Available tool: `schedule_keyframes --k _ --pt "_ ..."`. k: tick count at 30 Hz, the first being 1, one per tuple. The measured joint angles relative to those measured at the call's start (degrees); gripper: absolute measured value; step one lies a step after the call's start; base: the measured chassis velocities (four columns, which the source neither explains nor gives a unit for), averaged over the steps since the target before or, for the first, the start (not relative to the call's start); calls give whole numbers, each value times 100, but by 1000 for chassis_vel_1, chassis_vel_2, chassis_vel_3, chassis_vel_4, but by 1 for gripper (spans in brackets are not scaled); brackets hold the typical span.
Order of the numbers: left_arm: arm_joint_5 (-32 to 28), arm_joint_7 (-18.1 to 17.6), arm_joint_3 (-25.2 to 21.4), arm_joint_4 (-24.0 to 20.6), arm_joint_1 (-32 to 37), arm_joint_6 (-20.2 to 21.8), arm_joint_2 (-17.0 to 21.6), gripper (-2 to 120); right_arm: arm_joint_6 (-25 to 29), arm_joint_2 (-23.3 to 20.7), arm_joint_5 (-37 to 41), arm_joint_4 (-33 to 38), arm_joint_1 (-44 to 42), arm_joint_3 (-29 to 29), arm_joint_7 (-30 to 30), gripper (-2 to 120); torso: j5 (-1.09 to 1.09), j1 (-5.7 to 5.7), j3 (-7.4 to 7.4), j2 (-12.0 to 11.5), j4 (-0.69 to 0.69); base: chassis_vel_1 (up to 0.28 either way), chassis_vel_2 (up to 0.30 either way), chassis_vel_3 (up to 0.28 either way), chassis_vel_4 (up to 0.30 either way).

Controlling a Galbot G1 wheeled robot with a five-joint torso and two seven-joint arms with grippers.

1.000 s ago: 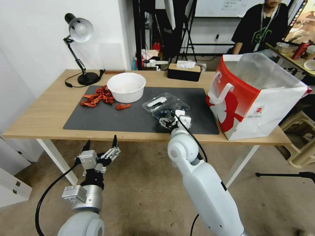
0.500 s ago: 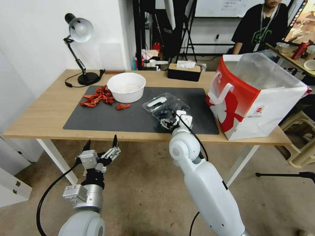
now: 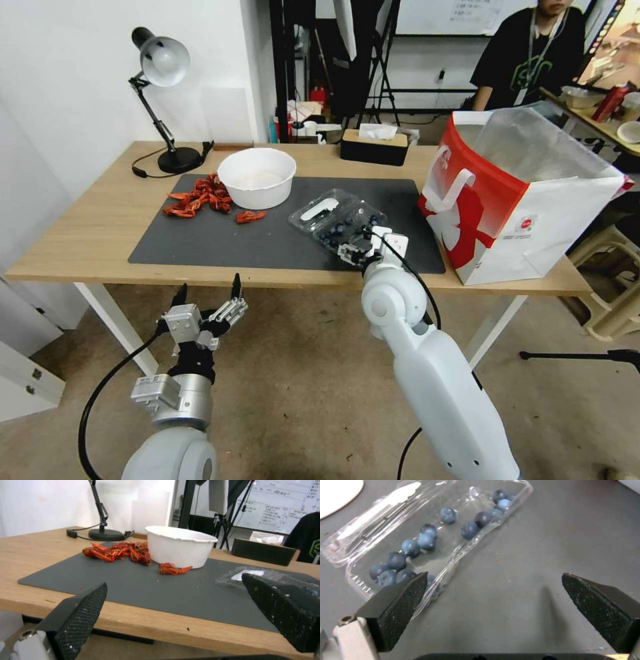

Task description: Close the takeout container lid, then place the container into the takeout bag.

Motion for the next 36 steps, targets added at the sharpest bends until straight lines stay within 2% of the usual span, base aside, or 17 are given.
schedule_keyframes --k 20,36 --pt "-1 -4 50 26 -47 -3 0 100 1 -555 420 135 -83 462 -37 100 -1 0 0 0 0 0 0 0 0" --pt "-3 -2 55 27 -51 -2 0 100 106 -559 412 189 -67 658 -174 100 -1 0 0 -1 0 0 0 0 0"
